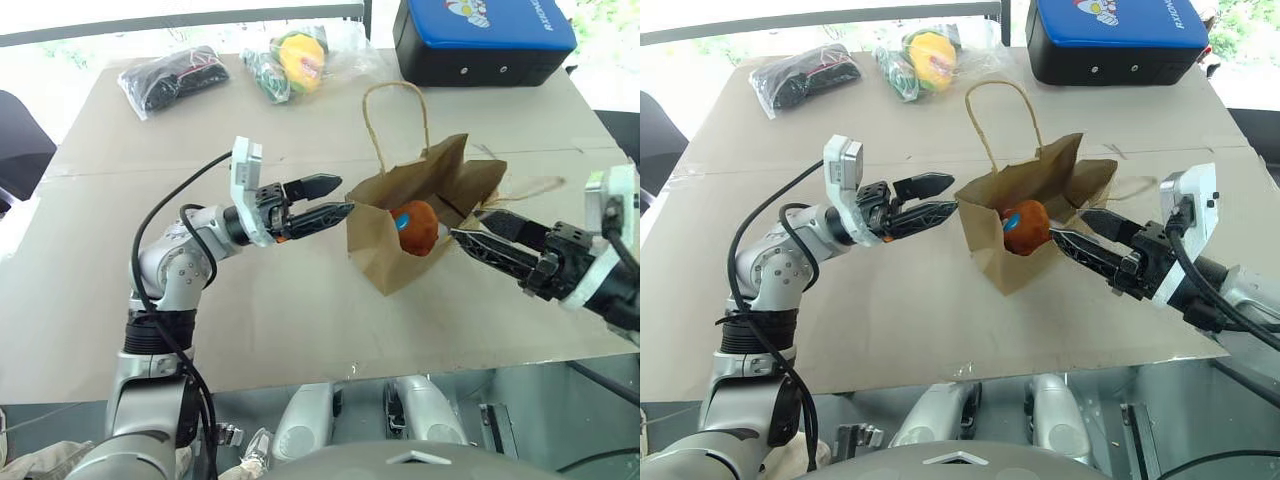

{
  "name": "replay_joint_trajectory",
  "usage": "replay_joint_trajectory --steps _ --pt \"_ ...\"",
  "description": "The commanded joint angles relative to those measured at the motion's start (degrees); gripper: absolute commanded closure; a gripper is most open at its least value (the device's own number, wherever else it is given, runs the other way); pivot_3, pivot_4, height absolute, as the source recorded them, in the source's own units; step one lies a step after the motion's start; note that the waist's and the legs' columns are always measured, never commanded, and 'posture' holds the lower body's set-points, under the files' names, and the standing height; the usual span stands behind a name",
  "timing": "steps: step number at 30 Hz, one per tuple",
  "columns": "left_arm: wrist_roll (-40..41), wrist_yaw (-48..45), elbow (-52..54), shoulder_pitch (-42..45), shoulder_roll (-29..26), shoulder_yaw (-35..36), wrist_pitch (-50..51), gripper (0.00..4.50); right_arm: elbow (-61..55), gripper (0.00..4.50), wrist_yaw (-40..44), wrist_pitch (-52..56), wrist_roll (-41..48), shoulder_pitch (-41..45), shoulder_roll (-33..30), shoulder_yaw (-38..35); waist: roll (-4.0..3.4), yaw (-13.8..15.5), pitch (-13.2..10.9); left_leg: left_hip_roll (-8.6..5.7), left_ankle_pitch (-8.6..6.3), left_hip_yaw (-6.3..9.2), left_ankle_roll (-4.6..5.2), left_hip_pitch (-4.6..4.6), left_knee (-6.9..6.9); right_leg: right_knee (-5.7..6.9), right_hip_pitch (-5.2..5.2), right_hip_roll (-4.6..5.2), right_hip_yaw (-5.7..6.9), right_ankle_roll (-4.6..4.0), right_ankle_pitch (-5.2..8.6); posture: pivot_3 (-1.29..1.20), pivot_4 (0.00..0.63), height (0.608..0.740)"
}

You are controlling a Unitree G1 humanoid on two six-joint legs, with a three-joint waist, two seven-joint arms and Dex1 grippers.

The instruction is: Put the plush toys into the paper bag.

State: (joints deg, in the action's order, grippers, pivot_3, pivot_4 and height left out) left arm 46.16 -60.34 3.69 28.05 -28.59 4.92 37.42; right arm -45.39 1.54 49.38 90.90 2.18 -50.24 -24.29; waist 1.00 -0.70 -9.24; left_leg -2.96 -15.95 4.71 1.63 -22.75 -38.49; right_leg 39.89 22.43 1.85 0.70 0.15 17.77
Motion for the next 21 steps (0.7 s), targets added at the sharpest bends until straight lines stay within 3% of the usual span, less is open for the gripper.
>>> replay_joint_trajectory --steps 1,5,6,8,10,12,16,21 --pt "0.0 -1.0 0.2 1.2 -0.1 0.5 -0.8 0.09 -3.0 1.75 -0.4 -2.3 -2.7 0.2 -1.1 1.5 0.0 0.0 0.0 0.01 0.0 0.01 0.0 0.01 0.0 0.0 0.0 -0.01 0.0 0.0 0.0 0.0 0.15 0.74" --pt "-0.1 -1.3 0.2 1.3 -0.3 0.5 -0.8 0.09 -6.5 1.75 2.5 -3.1 -2.4 -4.3 -2.7 -1.1 0.0 0.3 0.0 0.01 0.0 0.02 0.0 -0.02 0.0 -0.02 0.0 -0.02 0.01 0.0 0.0 0.0 0.15 0.74" --pt "-0.1 -1.5 0.2 1.2 -0.4 0.5 -0.8 0.03 -7.5 1.99 3.6 -2.9 -1.9 -6.3 -3.5 -2.6 0.01 0.4 0.0 0.01 0.0 0.02 0.01 -0.02 0.0 -0.03 -0.01 -0.02 0.01 0.0 0.0 0.0 0.15 0.74" --pt "-0.4 -2.2 0.2 1.3 -0.7 0.3 -1.0 0.0 -9.2 2.51 5.8 -3.0 -1.9 -10.0 -5.2 -4.7 0.02 0.6 0.0 0.01 -0.03 0.01 0.04 -0.05 0.0 -0.06 -0.02 -0.02 0.01 0.0 0.0 0.0 0.15 0.74" --pt "-0.4 -3.2 0.2 1.4 -1.1 -0.1 -0.8 0.0 -10.4 3.45 7.0 -3.3 -3.9 -12.1 -6.0 -3.6 0.02 0.6 0.0 0.01 -0.03 0.0 0.05 -0.03 -0.03 -0.05 -0.03 -0.02 0.01 0.01 0.0 0.0 0.15 0.74" --pt "-1.6 -4.4 0.4 1.3 -1.2 -1.5 -1.4 0.0 -9.9 4.47 7.2 -2.4 -12.8 -10.2 -6.0 4.8 0.09 0.2 0.0 0.02 -0.02 0.0 0.04 0.03 -0.06 -0.01 -0.05 -0.03 0.01 0.02 -0.01 0.0 0.15 0.74" --pt "-2.6 -5.1 0.9 1.0 -0.9 -2.8 -1.4 0.0 -6.2 4.47 7.1 -3.2 -23.7 -3.4 -1.8 17.0 0.09 0.1 0.0 0.04 -0.02 0.03 0.04 0.32 -0.07 -0.04 -0.32 -0.08 0.01 0.03 0.0 0.0 0.15 0.74" --pt "-5.6 -4.9 3.4 -1.3 0.1 -5.7 -4.1 0.0 2.8 4.47 8.7 -4.9 -37.0 7.4 7.8 29.6 0.07 0.0 0.0 0.04 -0.02 0.04 0.03 0.33 -0.04 -0.06 -0.32 -0.07 0.0 0.02 0.0 0.0 0.15 0.74"
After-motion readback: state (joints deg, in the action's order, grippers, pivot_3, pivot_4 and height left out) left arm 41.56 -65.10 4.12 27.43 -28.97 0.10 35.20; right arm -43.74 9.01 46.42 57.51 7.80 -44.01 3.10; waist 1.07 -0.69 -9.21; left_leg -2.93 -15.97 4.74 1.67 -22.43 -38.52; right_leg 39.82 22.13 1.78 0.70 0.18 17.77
